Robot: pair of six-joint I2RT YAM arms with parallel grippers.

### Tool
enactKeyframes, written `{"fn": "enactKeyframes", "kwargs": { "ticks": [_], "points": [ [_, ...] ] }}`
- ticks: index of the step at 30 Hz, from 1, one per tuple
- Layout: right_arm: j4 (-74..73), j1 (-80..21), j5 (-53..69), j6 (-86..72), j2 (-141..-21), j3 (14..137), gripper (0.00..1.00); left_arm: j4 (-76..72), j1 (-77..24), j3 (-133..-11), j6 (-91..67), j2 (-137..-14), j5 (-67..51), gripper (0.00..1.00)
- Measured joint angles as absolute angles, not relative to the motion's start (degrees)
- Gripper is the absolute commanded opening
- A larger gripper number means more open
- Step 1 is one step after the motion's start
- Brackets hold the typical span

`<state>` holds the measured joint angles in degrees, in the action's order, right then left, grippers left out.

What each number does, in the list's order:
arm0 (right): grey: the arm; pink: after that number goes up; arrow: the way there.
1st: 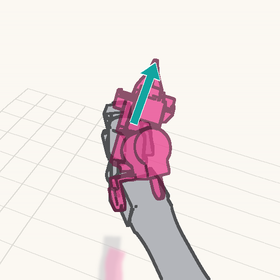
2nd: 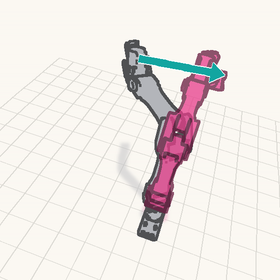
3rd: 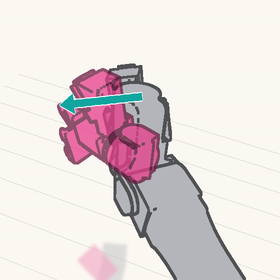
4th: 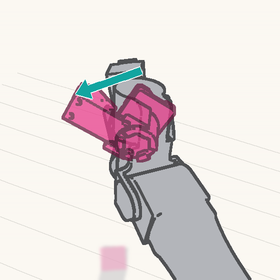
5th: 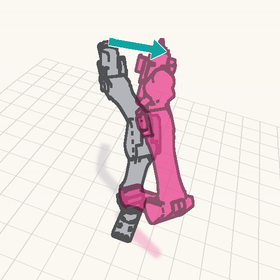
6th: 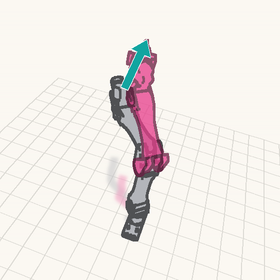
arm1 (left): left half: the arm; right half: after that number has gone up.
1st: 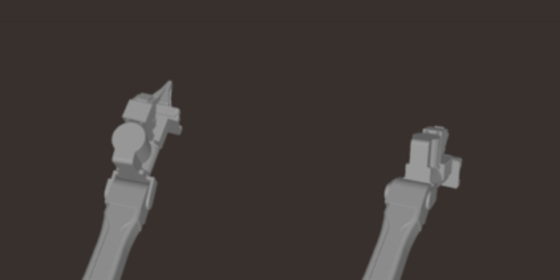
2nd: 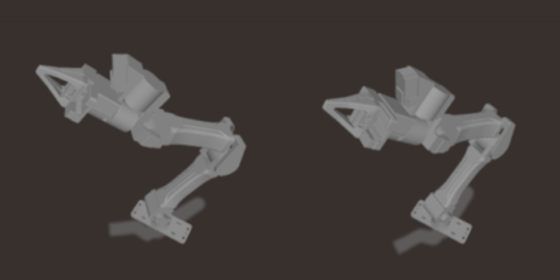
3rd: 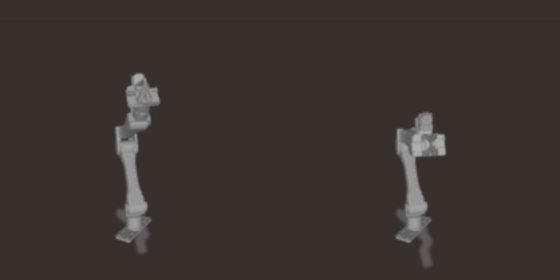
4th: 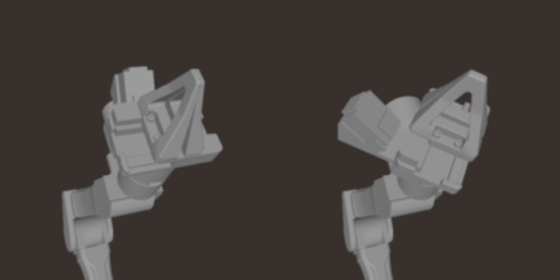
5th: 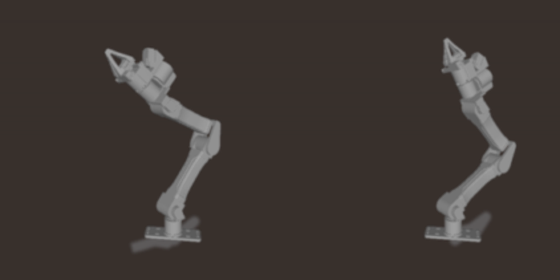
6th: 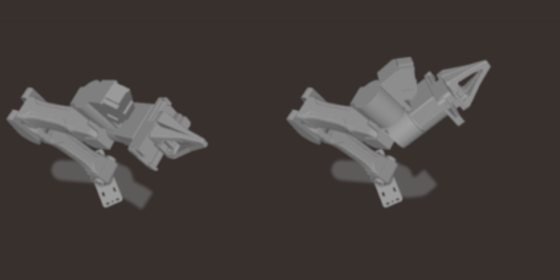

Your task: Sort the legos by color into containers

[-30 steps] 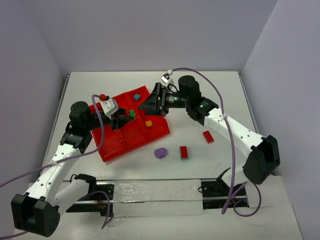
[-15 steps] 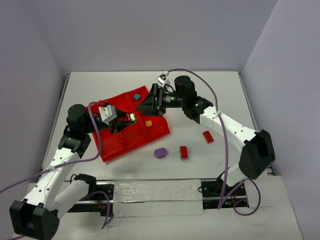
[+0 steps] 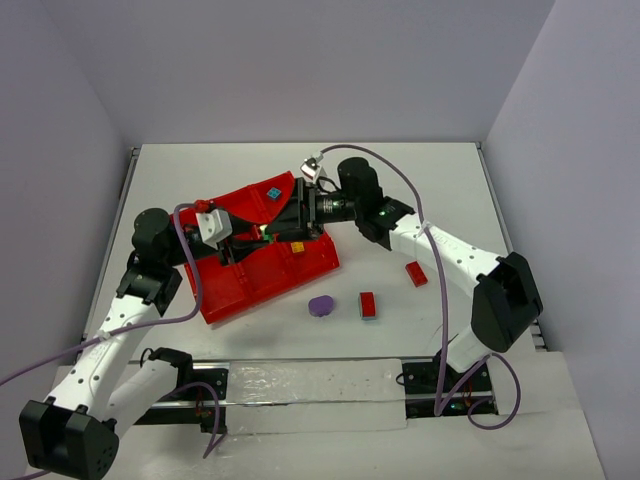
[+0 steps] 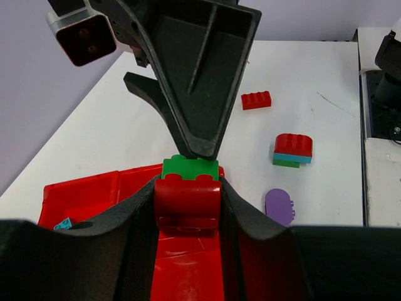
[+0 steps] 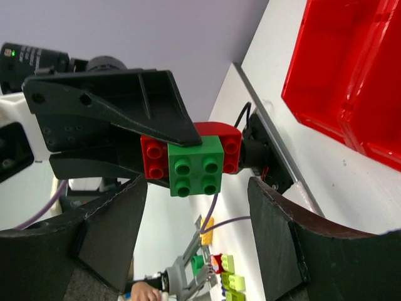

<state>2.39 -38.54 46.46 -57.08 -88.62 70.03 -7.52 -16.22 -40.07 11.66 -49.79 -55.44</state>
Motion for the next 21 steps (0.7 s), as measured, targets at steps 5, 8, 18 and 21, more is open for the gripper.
{"fn": "enactKeyframes", "kwargs": {
  "ticks": [5, 8, 18, 21],
  "points": [
    [3.8, -39.4, 48.1, -56.7, -88.7, 70.0, 0.6, -8.0, -16.5, -40.1, 11.2, -50.5, -55.5, 0.0],
    [4.0, -39.5, 48.5, -56.4, -88.8, 70.0, 0.55, -8.1, -16.5, -40.1, 11.2, -50.6, -55.7, 0.0],
    [7.9, -39.5, 51.2, -58.2, -90.6, 69.8, 0.51, -8.2, -16.5, -40.1, 11.3, -49.6, -55.7, 0.0],
    [8.5, -39.5, 51.7, -58.5, -90.9, 69.8, 0.49, -8.2, -16.5, -40.1, 11.3, -49.3, -55.7, 0.0]
  ]
}}
